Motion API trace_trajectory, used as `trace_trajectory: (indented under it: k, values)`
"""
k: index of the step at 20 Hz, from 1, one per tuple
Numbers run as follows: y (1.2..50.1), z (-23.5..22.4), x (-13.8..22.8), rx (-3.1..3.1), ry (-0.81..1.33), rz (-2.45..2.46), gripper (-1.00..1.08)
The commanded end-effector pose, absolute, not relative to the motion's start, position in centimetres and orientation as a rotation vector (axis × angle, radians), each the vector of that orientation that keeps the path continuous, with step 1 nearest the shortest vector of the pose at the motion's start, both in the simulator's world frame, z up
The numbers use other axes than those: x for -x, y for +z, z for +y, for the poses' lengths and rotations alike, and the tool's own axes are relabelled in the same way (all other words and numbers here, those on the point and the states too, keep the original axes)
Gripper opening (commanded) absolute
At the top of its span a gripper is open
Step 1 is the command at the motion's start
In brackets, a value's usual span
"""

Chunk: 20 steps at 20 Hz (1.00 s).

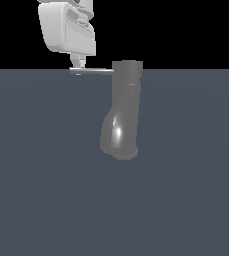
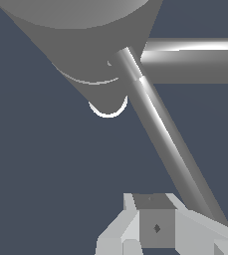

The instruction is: Turn on the faucet by rotating a designated handle.

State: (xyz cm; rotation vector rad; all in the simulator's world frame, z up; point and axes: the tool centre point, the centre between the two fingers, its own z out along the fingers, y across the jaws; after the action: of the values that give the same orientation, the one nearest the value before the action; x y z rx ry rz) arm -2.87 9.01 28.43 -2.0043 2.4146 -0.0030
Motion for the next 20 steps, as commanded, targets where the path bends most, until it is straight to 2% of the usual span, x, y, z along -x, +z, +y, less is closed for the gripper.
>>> trace_trajectory:
  k: [1,20]
  values:
    - [28.4,9.3,4.0,2.011,0.000,2.414,-1.00]
    - [28.4,6.4,8.6,2.006,-0.002,2.415,-1.00]
